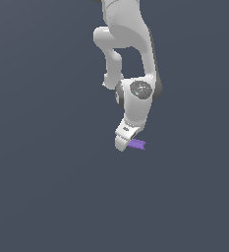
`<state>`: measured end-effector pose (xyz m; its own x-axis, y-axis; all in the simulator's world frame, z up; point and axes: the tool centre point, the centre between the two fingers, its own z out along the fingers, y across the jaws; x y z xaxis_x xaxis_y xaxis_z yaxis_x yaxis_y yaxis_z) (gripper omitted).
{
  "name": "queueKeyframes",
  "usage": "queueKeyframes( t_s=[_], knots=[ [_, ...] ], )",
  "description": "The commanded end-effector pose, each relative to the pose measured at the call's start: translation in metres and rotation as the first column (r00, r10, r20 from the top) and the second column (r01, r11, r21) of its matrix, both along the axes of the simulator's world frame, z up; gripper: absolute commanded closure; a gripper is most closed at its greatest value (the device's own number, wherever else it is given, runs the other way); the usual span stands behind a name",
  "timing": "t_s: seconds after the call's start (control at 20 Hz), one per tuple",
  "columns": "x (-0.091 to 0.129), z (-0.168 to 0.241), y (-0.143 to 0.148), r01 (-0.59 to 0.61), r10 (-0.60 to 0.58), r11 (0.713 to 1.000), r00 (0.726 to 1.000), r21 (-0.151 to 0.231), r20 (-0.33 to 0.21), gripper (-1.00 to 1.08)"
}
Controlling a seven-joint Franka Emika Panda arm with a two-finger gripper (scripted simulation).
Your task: Pick up the object and move it to a goal position.
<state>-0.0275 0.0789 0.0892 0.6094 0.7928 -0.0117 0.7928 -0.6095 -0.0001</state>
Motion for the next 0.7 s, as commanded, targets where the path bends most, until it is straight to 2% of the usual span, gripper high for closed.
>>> queueKeyframes(
  t_s=[0.0, 0.3, 0.65],
  knots=[
    [-0.003, -0.005, 0.007, -0.079, 0.079, 0.997, 0.997, 0.002, 0.001, -0.92],
    [-0.008, -0.014, 0.019, -0.215, 0.215, 0.977, 0.977, 0.006, 0.004, -0.92],
    [-0.011, -0.019, 0.026, -0.292, 0.292, 0.956, 0.956, 0.009, 0.007, -0.92]
  ],
)
